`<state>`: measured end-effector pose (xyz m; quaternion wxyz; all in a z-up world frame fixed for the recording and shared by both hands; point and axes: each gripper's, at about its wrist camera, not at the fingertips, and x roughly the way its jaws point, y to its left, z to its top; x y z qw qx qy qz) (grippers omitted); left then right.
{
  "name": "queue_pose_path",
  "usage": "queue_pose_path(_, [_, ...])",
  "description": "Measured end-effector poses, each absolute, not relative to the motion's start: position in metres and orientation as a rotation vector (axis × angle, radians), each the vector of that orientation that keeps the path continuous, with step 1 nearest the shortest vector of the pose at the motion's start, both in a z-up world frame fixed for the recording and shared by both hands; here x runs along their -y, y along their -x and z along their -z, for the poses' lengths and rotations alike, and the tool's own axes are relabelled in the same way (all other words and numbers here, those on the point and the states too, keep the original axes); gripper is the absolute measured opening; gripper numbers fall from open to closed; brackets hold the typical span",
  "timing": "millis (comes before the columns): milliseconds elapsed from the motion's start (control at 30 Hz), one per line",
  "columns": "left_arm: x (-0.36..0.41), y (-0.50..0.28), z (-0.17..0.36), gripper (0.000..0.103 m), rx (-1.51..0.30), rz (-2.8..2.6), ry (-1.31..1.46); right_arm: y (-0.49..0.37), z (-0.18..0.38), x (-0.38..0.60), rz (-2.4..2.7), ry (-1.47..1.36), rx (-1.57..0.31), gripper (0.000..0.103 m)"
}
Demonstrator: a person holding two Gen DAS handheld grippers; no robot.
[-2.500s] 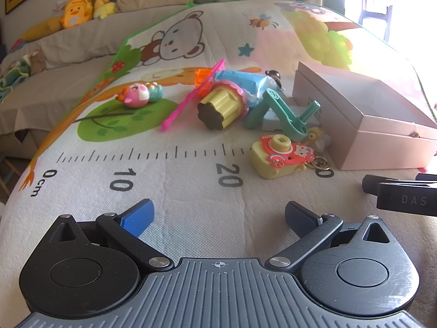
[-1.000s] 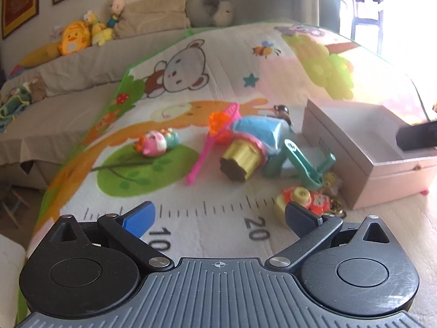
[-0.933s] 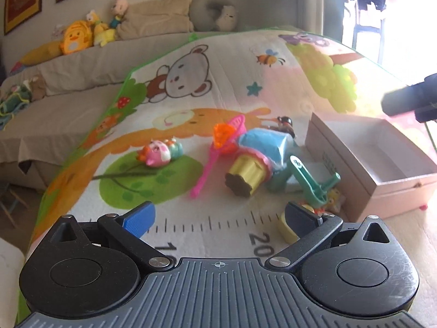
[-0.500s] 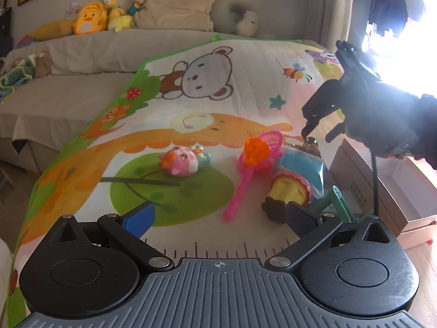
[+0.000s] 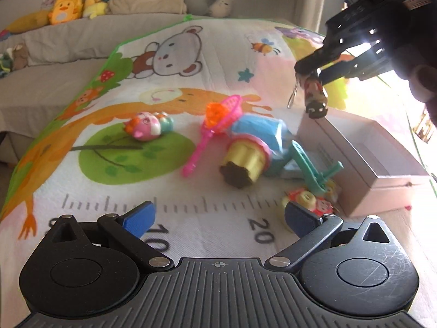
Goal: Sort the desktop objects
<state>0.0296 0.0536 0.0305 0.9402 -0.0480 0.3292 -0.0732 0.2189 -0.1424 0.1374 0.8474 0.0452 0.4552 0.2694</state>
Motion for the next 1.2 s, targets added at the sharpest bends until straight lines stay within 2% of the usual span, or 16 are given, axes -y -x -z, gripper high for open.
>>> queue_pose_path(167, [-0.013, -0.018, -0.028, 0.103, -0.682, 0.239, 0.008, -0.122, -0.146, 0.185, -0.637, -0.11, -0.932, 0.03])
queue_pose_path(333, [0.015, -0.029, -0.021, 0.103, -0.695, 0.215, -0.049, -0.066, -0.104, 0.228, -0.585, -0.104, -0.999, 0.031])
queue_pose_path(400, [0.022, -0.034, -0.019, 0.103, -0.703, 0.184, -0.056, -0.056, -0.09, 0.241, -0.523, -0.074, -0.984, 0.032])
queue_pose_path(467, [0.024, -0.036, -0.017, 0.103, -0.707, 0.162, -0.061, -0.048, -0.088, 0.254, -0.475, -0.057, -0.929, 0.037])
queue_pose_path(567, [0.021, -0.034, -0.016, 0.103, -0.722, 0.162, -0.04, -0.044, -0.098, 0.278, -0.353, -0.041, -0.784, 0.06])
queue_pose_path(600, [0.019, -0.033, -0.016, 0.103, -0.721, 0.168, -0.029, -0.047, -0.1, 0.288, -0.289, -0.042, -0.739, 0.064])
queue_pose_path(700, [0.012, -0.028, -0.019, 0.103, -0.712, 0.186, 0.014, -0.066, -0.092, 0.306, -0.09, -0.018, -0.669, 0.065])
queue_pose_path(833, [0.007, -0.025, -0.019, 0.103, -0.68, 0.122, -0.039, -0.103, -0.066, 0.323, -0.051, -0.078, -0.724, 0.065])
queue_pose_path(933, [0.004, -0.023, -0.019, 0.103, -0.68, 0.115, -0.075, -0.119, -0.053, 0.314, -0.066, -0.087, -0.753, 0.076])
queue_pose_path(1200, [0.006, -0.041, -0.015, 0.103, -0.746, 0.159, 0.014, -0.125, -0.055, 0.283, -0.202, -0.105, -0.744, 0.076])
